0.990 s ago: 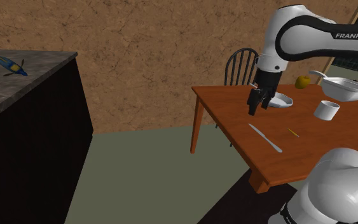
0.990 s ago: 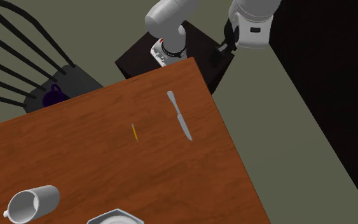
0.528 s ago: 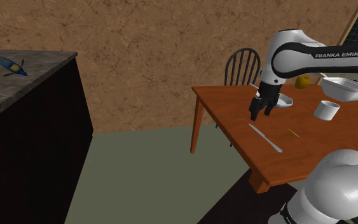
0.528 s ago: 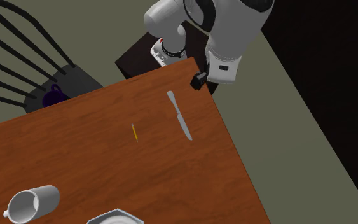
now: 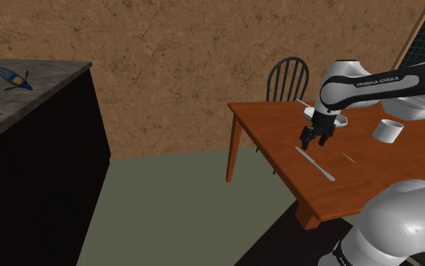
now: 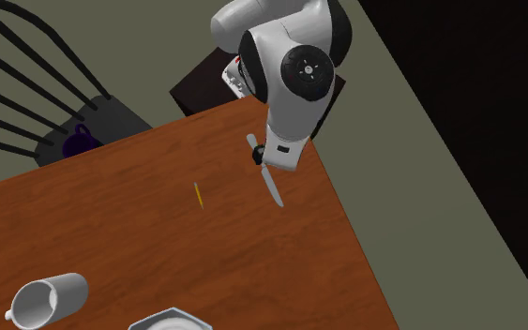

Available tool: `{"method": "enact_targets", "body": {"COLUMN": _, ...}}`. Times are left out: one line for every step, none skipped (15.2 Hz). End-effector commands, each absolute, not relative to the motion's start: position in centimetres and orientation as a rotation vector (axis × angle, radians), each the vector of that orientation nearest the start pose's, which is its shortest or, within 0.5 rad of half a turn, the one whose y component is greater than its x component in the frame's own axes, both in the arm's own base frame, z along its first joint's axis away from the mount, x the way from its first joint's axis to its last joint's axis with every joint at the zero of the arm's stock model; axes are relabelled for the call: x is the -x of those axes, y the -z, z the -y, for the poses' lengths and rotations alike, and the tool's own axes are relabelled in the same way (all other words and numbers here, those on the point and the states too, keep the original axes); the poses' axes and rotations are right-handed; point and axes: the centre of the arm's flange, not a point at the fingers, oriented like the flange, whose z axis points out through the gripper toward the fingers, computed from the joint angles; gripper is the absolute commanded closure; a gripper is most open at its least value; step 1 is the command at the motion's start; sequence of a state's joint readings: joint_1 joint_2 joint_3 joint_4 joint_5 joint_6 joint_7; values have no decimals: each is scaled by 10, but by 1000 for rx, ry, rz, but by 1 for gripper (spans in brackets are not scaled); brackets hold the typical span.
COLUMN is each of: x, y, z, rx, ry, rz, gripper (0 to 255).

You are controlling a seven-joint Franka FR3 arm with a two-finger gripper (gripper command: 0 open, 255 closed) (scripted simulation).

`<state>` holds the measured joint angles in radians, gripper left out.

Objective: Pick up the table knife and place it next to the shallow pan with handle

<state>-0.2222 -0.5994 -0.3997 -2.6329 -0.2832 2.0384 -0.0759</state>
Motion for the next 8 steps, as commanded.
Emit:
{"method": "enact_targets", "body": {"x": -286, "y": -404, "z": 241, "rx": 3107, "ry": -31, "rz": -602, "gripper": 0}}
{"method": "enact_targets", "body": {"x": -284, "y": -396, "z": 252, "rx": 3102, "ry": -27, "rz": -629, "gripper": 0}}
{"method": "enact_targets", "body": {"x": -282, "y": -388, "z": 262, "rx": 3096, "ry": -23, "rz": -656, "gripper": 0}}
{"method": "enact_targets", "body": {"x": -280, "y": -380, "z": 271, "rx": 3091, "ry": -20, "rz": -681, "gripper": 0}}
{"method": "enact_targets", "body": {"x": -280, "y": -375, "z": 271, "rx": 3091, "ry": -20, "rz": -681, "gripper": 0}}
{"method": "enact_targets", "body": {"x": -280, "y": -370, "z": 271, "rx": 3091, "ry": -20, "rz": -681, "gripper": 0}}
{"method": "enact_targets", "body": {"x": -280, "y": -364, "z": 271, "rx": 3091, "ry": -20, "rz": -681, "gripper": 0}}
{"method": "enact_targets", "body": {"x": -279, "y": -359, "z": 272, "rx": 3091, "ry": -20, "rz": -681, "gripper": 0}}
